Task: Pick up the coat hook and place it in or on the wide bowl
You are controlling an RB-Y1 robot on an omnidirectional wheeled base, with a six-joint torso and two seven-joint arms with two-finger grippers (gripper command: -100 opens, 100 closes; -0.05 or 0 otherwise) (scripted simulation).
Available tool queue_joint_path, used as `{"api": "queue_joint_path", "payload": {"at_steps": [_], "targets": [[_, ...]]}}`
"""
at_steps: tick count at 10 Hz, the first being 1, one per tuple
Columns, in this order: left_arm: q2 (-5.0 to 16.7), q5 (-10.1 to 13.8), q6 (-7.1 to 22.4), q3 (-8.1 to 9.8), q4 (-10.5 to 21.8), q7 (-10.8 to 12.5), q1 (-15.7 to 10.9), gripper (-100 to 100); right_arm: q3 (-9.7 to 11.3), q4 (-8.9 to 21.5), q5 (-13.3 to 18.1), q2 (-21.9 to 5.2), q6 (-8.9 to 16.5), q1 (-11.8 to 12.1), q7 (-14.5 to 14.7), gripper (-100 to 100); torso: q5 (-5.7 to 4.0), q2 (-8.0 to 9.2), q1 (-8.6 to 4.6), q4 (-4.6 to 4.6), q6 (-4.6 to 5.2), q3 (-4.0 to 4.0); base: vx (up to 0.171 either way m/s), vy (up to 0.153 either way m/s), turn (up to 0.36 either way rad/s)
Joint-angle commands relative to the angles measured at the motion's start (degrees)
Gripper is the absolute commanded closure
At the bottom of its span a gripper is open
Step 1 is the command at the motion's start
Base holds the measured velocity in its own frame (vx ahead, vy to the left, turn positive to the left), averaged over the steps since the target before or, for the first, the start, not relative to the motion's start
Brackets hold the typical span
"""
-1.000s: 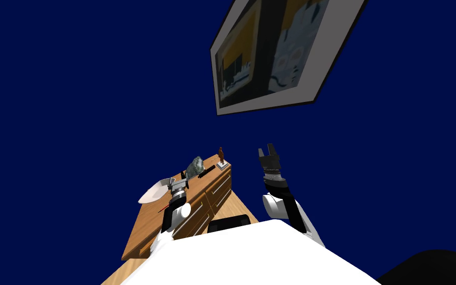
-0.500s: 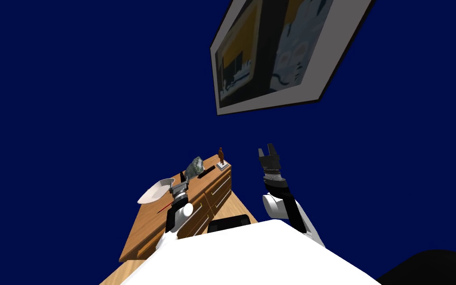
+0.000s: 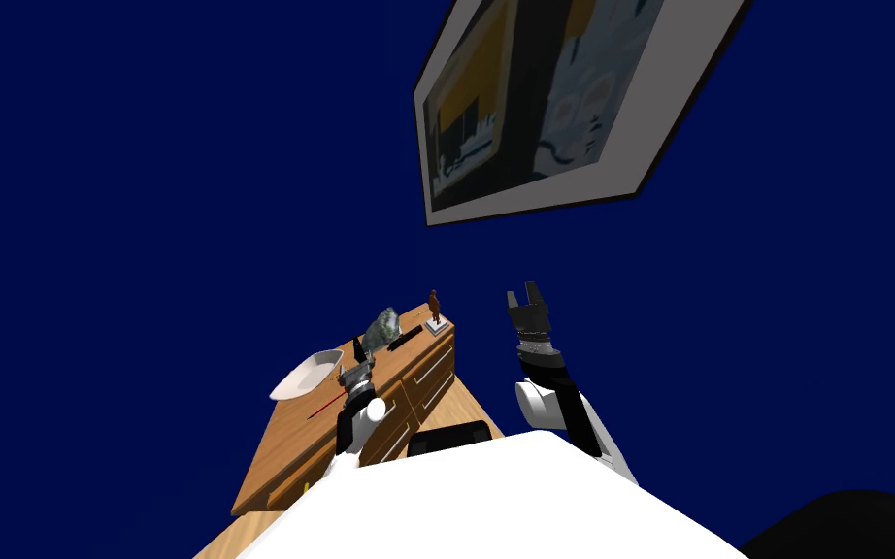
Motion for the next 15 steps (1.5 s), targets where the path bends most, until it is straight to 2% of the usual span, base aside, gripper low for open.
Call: {"api": "queue_joint_path", "payload": {"at_steps": [1,3,4,5,6,10,11,12,13,14,15], "targets": [[-1.39,1.51,-0.21,0.18,2.01,1.27,-0.70,-100,0.00,0.00,0.00,0.00,0.00,0.00,0.00,0,0.00,0.00,0.00,0.00,0.00,0.00,0.019,-0.021,0.020],[-1.61,1.49,-0.10,0.17,1.68,1.01,-0.57,-100,0.00,0.00,0.00,0.00,0.00,0.00,0.00,0,0.00,0.03,0.00,0.01,0.01,0.02,0.007,-0.010,0.005],[-1.69,1.54,-0.15,0.18,1.80,1.07,-0.63,0,0.00,0.00,0.00,0.00,0.00,0.00,0.00,0,0.00,0.07,0.05,0.02,0.00,0.04,0.000,0.000,0.000],[-1.68,1.53,-0.14,0.17,1.78,1.06,-0.62,-100,0.00,0.00,0.00,0.00,0.00,0.00,0.00,0,0.01,0.08,0.07,0.02,0.00,0.05,0.000,0.000,0.000],[-1.68,1.54,-0.14,0.17,1.79,1.07,-0.62,100,0.00,0.00,0.00,0.00,0.00,0.00,0.00,0,0.01,0.09,0.07,0.02,0.00,0.05,0.000,0.000,0.000],[-1.69,1.53,-0.12,0.15,1.78,1.09,-0.63,100,0.00,0.00,0.00,0.00,0.00,0.00,0.00,0,0.00,0.09,0.07,0.02,-0.02,0.05,0.000,0.000,0.000],[-1.69,1.53,-0.12,0.15,1.78,1.08,-0.64,0,0.00,0.00,0.00,0.00,0.00,0.00,0.00,0,0.00,0.09,0.07,0.02,-0.03,0.05,0.000,0.000,0.000],[-1.69,1.53,-0.12,0.15,1.78,1.08,-0.64,100,0.00,0.00,0.00,0.00,0.00,0.00,0.00,0,0.00,0.09,0.08,0.02,-0.03,0.05,0.000,0.000,0.000],[-1.69,1.53,-0.12,0.15,1.77,1.08,-0.64,0,0.00,0.00,0.00,0.00,0.00,0.00,0.00,0,0.00,0.10,0.08,0.02,-0.03,0.05,0.000,0.000,0.000],[0.08,1.12,-0.27,-0.18,2.33,0.95,-0.93,100,0.00,0.00,0.00,0.00,0.00,0.00,0.00,0,0.00,0.10,0.08,0.02,-0.03,0.05,-0.084,-0.014,-0.123],[0.86,0.91,-0.31,-0.33,2.74,0.89,-1.14,100,0.00,0.00,0.00,0.00,0.00,-0.02,0.00,0,-0.01,0.34,0.03,0.06,0.01,0.18,-0.165,-0.019,-0.161]]}}
